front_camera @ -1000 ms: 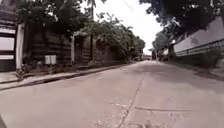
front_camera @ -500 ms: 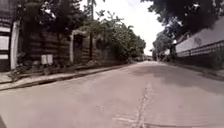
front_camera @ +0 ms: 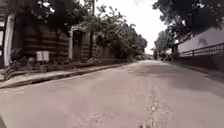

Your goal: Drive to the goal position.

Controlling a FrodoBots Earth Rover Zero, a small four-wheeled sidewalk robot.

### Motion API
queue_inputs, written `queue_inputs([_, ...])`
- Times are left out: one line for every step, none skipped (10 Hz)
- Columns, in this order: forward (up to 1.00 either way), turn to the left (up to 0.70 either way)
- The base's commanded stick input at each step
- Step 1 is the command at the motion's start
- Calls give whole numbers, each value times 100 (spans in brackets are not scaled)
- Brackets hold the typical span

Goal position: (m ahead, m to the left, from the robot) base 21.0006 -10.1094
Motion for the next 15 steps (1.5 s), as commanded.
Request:
queue_inputs([70,0])
queue_inputs([70,0])
queue_inputs([70,0])
queue_inputs([70,0])
queue_inputs([70,0])
queue_inputs([70,0])
queue_inputs([70,0])
queue_inputs([70,0])
queue_inputs([70,0])
queue_inputs([70,0])
queue_inputs([70,0])
queue_inputs([70,0])
queue_inputs([70,0])
queue_inputs([70,0])
queue_inputs([70,0])
